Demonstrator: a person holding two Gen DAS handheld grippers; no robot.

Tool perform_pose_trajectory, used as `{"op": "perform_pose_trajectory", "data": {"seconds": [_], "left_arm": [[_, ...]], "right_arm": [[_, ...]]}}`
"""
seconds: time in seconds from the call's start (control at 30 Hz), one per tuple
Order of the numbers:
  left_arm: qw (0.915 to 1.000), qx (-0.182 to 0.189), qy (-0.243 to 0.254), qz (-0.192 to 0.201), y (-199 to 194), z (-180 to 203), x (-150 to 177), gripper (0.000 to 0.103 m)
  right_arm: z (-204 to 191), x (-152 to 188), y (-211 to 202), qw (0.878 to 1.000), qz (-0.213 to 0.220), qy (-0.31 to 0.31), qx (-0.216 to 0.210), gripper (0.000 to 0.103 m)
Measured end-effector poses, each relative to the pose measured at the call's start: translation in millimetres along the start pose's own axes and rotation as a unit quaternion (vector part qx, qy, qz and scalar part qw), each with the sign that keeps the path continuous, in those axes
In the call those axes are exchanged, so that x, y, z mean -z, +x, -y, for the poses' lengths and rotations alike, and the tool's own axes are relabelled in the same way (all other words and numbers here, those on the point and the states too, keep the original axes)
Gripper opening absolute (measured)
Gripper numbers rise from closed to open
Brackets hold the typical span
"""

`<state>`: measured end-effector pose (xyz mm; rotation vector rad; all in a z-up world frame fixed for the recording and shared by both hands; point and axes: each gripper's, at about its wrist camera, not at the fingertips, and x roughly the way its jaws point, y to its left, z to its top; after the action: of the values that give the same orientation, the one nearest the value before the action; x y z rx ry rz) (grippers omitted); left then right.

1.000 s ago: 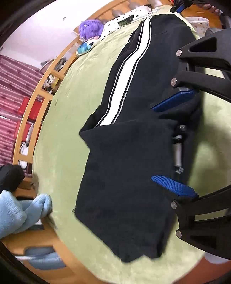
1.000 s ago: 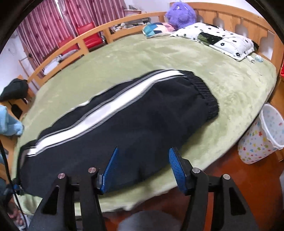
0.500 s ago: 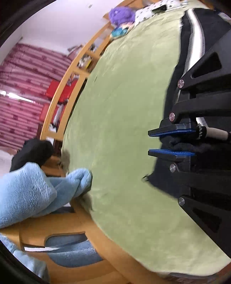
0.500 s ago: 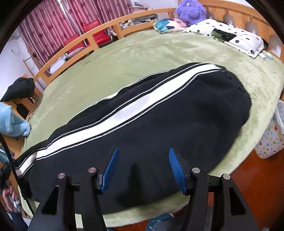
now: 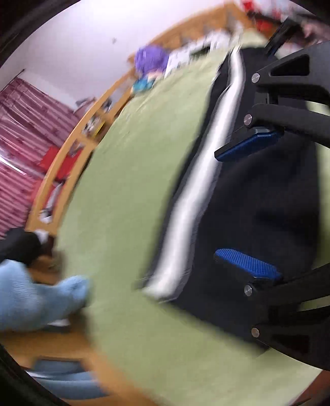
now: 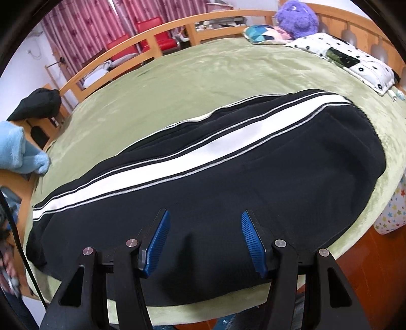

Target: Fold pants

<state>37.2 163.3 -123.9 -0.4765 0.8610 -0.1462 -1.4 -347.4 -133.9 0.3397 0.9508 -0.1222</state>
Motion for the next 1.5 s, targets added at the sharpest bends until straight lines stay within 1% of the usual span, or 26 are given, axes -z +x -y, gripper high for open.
{"op": "perform_pose_trajectory", "data": {"seconds": [0.1,0.13,0.17,0.23,0.27,0.33,0.47,0.53,0.57,0.6,0.63,0.67,0.77,0.8,0.83,0.87,0.97,1.0,1.03,1.1,1.13,1.2,1.27,1.33,1.43,1.5], "left_arm": [[0.9976,0.035,-0.053,-0.028,2.9,-18.7,48.9,0.068],[0.9962,0.041,-0.072,-0.029,5.0,-27.7,60.9,0.068],[0.9953,0.034,-0.086,-0.028,7.7,-36.2,67.5,0.068],[0.9935,0.016,-0.110,-0.024,12.1,-50.3,72.6,0.067],[0.9922,0.011,-0.122,-0.023,13.0,-56.6,73.0,0.064],[0.9887,0.027,-0.147,-0.015,10.4,-67.2,74.7,0.064],[0.9867,0.006,-0.162,0.004,15.0,-80.1,66.1,0.064],[0.9811,0.013,-0.193,0.011,20.8,-89.7,59.0,0.062],[0.9781,0.009,-0.208,0.011,22.7,-94.0,56.4,0.052],[0.9758,0.000,-0.219,0.009,24.6,-98.8,53.2,0.027],[0.9763,-0.006,-0.216,0.002,26.8,-100.7,52.0,0.009],[0.9800,-0.004,-0.199,-0.006,25.0,-103.2,47.2,0.006],[0.9823,-0.016,-0.182,0.042,-15.0,-112.5,44.7,0.006],[0.9827,-0.007,-0.181,0.041,-22.8,-115.5,44.7,0.006],[0.9834,-0.003,-0.179,0.026,-25.2,-119.6,44.7,0.006],[0.9835,-0.009,-0.180,0.012,-22.7,-120.6,46.2,0.007],[0.9850,-0.050,-0.163,-0.029,-1.0,-112.7,54.7,0.019],[0.9854,-0.057,-0.155,-0.042,3.2,-108.3,56.7,0.023],[0.9859,-0.058,-0.151,-0.041,1.7,-104.6,58.2,0.026],[0.9873,-0.053,-0.147,-0.028,-5.9,-97.2,63.0,0.048],[0.9879,-0.049,-0.145,-0.025,-7.5,-92.2,63.9,0.054],[0.9889,-0.053,-0.138,-0.021,-9.6,-82.1,66.5,0.068],[0.9880,-0.076,-0.134,-0.017,-7.5,-74.9,68.2,0.072],[0.9879,-0.089,-0.126,-0.016,-0.9,-64.5,71.6,0.072],[0.9866,-0.109,-0.121,0.000,-0.6,-55.3,78.6,0.072],[0.9852,-0.116,-0.126,0.012,-5.9,-58.2,82.2,0.074]], "right_arm": [[-6.4,10.8,-1.2,1.000,-0.005,-0.001,-0.010,0.058],[-7.8,13.3,-1.6,1.000,-0.007,-0.002,-0.011,0.058],[-9.4,17.0,-1.9,1.000,-0.009,-0.004,-0.010,0.058],[-9.3,22.5,-2.3,1.000,-0.014,-0.006,-0.009,0.058],[-9.2,26.1,-3.6,1.000,-0.016,-0.004,-0.010,0.058],[-8.2,29.9,-7.1,1.000,-0.017,-0.002,-0.010,0.058],[-4.5,38.7,-13.3,1.000,-0.014,0.005,-0.002,0.058],[-1.4,40.7,-13.4,1.000,-0.016,0.014,-0.004,0.058],[-0.6,42.0,-13.9,1.000,-0.017,0.020,-0.004,0.058],[-0.5,43.8,-15.1,1.000,-0.016,0.026,-0.004,0.058],[-0.1,44.1,-15.7,0.999,-0.015,0.027,-0.004,0.058],[-0.2,45.0,-17.1,1.000,-0.014,0.028,-0.003,0.058],[1.3,45.0,-20.0,1.000,-0.010,0.026,0.002,0.058],[3.3,44.7,-22.5,1.000,-0.008,0.025,0.005,0.058],[6.1,43.8,-23.5,1.000,-0.007,0.024,0.007,0.058],[8.9,43.0,-25.8,1.000,-0.004,0.024,0.011,0.058],[22.6,43.5,-29.3,0.999,0.001,0.027,0.021,0.058],[27.8,43.2,-28.8,0.999,-0.002,0.029,0.026,0.058],[32.2,43.1,-29.1,0.999,-0.003,0.031,0.029,0.058],[49.1,39.9,-34.9,0.999,0.000,0.043,0.029,0.058],[56.4,38.4,-38.6,0.998,0.005,0.046,0.031,0.058],[76.4,34.0,-47.7,0.997,0.022,0.053,0.053,0.059],[100.0,27.8,-52.9,0.995,0.034,0.066,0.068,0.067],[128.7,17.7,-55.3,0.992,0.045,0.086,0.075,0.070],[174.5,-5.3,-46.5,0.988,0.057,0.111,0.086,0.078],[200.6,-17.5,-35.8,0.985,0.063,0.134,0.083,0.078]]}}
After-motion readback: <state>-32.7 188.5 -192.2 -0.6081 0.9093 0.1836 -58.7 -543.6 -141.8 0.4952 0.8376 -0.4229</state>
